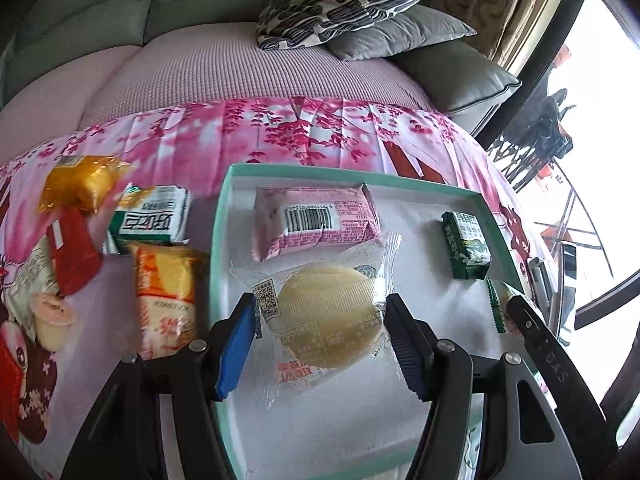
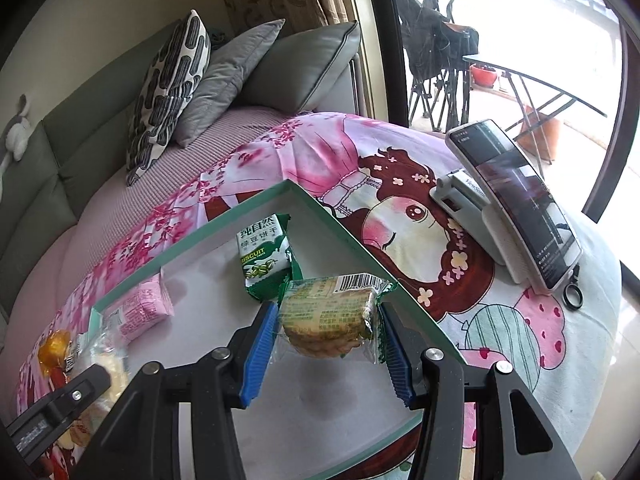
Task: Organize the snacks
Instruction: 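Carry the bun pack and biscuit pack into the tray and release both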
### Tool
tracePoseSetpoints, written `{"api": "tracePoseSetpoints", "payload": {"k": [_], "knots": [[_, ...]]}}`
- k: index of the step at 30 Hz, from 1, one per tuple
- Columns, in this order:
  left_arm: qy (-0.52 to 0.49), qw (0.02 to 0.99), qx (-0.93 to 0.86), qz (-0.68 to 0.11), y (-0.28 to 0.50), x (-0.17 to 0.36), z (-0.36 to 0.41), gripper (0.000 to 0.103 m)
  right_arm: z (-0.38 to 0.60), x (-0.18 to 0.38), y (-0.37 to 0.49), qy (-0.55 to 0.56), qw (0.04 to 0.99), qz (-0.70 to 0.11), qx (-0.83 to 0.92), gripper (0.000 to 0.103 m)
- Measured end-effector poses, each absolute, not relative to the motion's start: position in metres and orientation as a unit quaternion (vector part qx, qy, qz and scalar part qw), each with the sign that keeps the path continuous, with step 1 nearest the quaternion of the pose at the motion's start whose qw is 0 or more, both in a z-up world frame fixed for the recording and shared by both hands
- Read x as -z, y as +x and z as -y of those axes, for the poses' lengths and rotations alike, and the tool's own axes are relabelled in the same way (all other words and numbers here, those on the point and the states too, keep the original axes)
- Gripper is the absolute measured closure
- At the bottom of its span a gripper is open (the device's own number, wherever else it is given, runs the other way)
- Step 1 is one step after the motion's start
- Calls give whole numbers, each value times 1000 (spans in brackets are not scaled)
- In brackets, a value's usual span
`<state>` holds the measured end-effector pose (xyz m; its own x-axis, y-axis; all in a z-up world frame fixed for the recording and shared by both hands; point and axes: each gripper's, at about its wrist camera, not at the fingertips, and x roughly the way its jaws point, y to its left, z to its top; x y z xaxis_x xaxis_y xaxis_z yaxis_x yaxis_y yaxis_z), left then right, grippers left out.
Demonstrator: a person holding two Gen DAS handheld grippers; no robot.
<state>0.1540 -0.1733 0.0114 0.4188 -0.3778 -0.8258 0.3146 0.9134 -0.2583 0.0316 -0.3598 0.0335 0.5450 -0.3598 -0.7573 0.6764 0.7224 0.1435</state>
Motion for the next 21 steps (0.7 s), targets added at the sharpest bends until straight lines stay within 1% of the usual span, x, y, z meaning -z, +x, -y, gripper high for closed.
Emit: {"api": "tracePoseSetpoints", "payload": {"k": [7, 10, 12, 14, 21], "knots": [[-24, 843, 197, -500, 163, -5, 181, 37, 361, -29, 34, 220, 850, -375, 299, 49], [-23, 841, 197, -504, 164, -3, 181, 35, 361, -28, 34, 222, 849, -376, 299, 49], [-27, 840, 198, -505, 163, -4, 180, 32, 360, -28, 35, 223, 848, -379, 296, 47], [-31, 841, 198, -503, 162, -6, 178, 31, 359, -28, 36, 222, 848, -380, 294, 47], [-39, 848, 191, -492, 155, -20, 163, 30, 352, -31, 40, 213, 852, -386, 282, 47]]}}
